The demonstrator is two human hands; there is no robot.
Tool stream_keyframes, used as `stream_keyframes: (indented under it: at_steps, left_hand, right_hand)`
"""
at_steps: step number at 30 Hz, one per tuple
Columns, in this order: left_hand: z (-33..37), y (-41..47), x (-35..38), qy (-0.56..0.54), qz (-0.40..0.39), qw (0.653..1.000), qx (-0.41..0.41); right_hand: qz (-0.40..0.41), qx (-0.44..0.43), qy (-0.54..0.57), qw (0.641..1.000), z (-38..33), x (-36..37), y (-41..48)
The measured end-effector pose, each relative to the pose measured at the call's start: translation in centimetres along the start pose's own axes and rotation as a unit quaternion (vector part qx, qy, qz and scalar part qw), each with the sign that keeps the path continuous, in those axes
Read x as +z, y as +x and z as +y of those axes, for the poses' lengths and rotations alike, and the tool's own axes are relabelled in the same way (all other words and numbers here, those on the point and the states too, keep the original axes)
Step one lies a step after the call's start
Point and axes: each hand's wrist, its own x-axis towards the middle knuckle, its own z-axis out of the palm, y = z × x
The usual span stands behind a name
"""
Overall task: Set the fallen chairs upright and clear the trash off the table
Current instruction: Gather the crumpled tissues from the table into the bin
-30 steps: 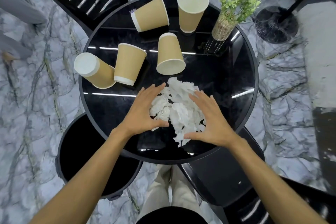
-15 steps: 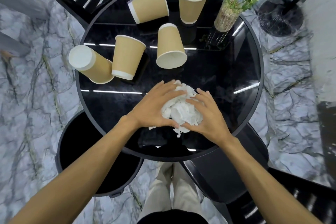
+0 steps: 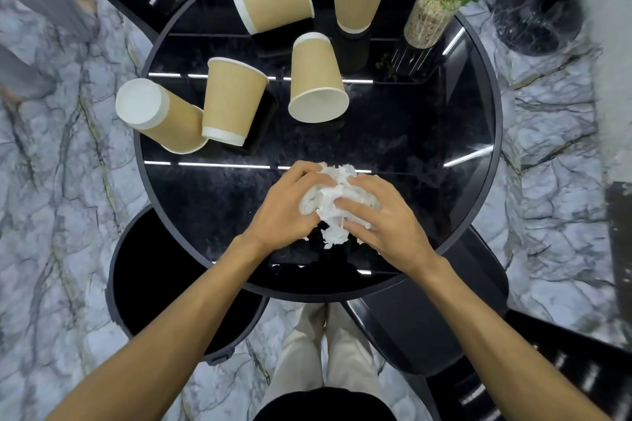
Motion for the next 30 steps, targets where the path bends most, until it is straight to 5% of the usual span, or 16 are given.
stream_keyframes:
  at_steps: [11,30]
  left_hand:
    - [-0.3,-1.9,-1.1,0.084,-0.109,0.987,0.078]
    - [3.3,-3.7,-0.4,-0.024,0.057,0.998,-0.023]
  right_hand:
    - [-0.034,0.052,0.042,0.997,0.5,-0.2,0.1]
    - [0.038,0.074,0.143,0.986,-1.7,-1.8,0.8]
